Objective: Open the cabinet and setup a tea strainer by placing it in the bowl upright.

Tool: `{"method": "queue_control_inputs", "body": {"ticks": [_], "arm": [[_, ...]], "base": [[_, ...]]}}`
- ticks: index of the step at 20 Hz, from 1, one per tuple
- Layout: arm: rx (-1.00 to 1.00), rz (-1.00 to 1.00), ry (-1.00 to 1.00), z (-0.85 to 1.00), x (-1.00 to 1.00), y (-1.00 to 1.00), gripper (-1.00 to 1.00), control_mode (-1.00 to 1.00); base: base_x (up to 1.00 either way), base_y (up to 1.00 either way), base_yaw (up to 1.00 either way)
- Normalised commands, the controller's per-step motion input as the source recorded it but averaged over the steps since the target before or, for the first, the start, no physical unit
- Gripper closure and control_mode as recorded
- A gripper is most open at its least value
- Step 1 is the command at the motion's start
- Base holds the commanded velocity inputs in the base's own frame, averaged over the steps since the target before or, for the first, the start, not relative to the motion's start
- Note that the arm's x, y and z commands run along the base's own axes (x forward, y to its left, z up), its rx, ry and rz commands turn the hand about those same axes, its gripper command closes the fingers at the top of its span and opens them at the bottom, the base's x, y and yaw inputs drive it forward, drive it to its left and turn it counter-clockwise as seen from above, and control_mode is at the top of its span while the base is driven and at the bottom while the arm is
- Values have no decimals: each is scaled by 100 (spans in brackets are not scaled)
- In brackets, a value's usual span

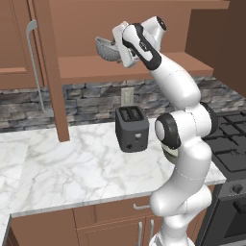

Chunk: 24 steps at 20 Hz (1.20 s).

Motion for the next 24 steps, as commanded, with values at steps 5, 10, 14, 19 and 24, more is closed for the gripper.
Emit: {"method": "queue_control_inputs", "body": {"ticks": [5,10,14,19,24], "arm": [[0,0,0,0,0,0,100,-100],[0,0,0,0,0,0,100,-100],[0,0,0,0,0,0,100,-100],[1,0,-6,0,-34,0,100,-100],[1,0,-9,0,-44,0,100,-100]], "base": [[0,0,0],[0,0,0],[0,0,0],[0,0,0],[0,0,0]]}}
